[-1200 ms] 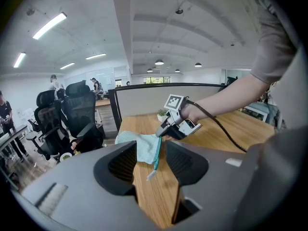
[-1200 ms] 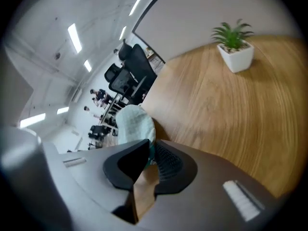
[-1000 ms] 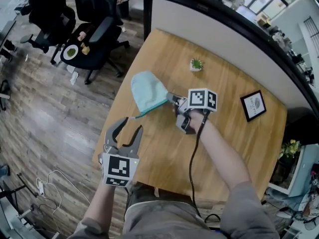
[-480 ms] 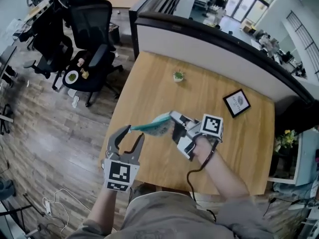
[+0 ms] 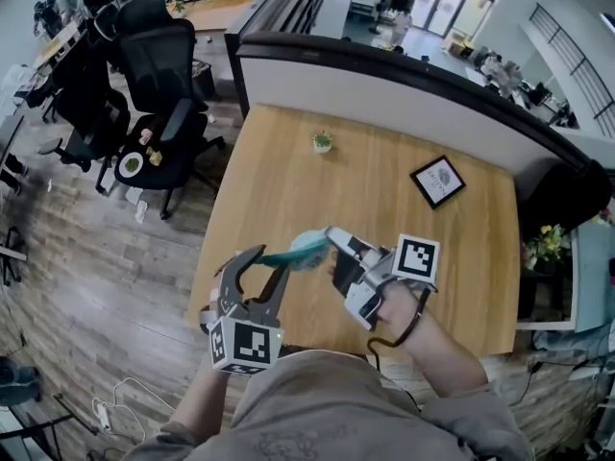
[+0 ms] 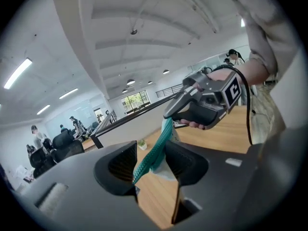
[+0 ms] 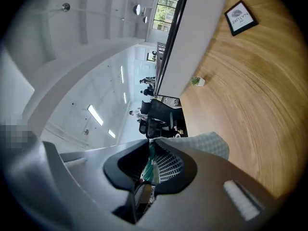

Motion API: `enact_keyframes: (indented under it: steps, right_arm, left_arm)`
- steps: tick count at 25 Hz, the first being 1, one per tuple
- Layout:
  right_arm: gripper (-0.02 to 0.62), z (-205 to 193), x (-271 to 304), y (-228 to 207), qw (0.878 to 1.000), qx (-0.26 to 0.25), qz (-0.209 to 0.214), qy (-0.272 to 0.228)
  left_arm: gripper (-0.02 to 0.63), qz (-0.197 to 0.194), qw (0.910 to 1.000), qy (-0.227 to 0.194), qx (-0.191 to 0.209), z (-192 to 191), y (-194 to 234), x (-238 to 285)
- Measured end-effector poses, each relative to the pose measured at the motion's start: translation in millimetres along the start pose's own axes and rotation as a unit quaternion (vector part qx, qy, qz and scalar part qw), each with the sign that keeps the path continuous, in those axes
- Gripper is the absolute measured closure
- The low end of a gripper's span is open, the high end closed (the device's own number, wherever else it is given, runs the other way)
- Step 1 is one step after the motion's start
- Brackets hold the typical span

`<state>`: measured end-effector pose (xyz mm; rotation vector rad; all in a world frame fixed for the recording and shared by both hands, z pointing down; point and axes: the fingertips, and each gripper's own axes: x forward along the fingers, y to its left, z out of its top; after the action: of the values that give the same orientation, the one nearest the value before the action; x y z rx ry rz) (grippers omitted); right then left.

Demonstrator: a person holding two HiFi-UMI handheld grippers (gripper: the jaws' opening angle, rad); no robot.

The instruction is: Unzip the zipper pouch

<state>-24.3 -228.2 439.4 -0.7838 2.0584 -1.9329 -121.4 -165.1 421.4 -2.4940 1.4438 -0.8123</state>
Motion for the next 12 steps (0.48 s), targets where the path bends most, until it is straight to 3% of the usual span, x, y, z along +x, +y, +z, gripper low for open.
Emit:
enact_keyframes:
  steps: [6, 8, 12]
  right_arm:
    - [0.549, -5.4, -23.8, 2.1, 1.0, -0.012, -0.002, 0.001]
    - [0.548, -7.0, -30.4, 4.1, 1.0, -0.015, -0.001, 0.003]
    - [0.549, -7.2, -33.0, 9.6, 1.0, -0.028, 0.002, 0.008]
  left_arm:
    - [0.451, -0.01, 0.9963, 0.011, 0.085, 6.4, -22.5, 3.2]
    - [0.503, -0.017, 0.9951, 0.011, 0.097, 9.0, -29.9, 3.7]
    - [0.532, -0.035, 0.9943, 0.015, 0.099, 9.1, -34.0, 6.3]
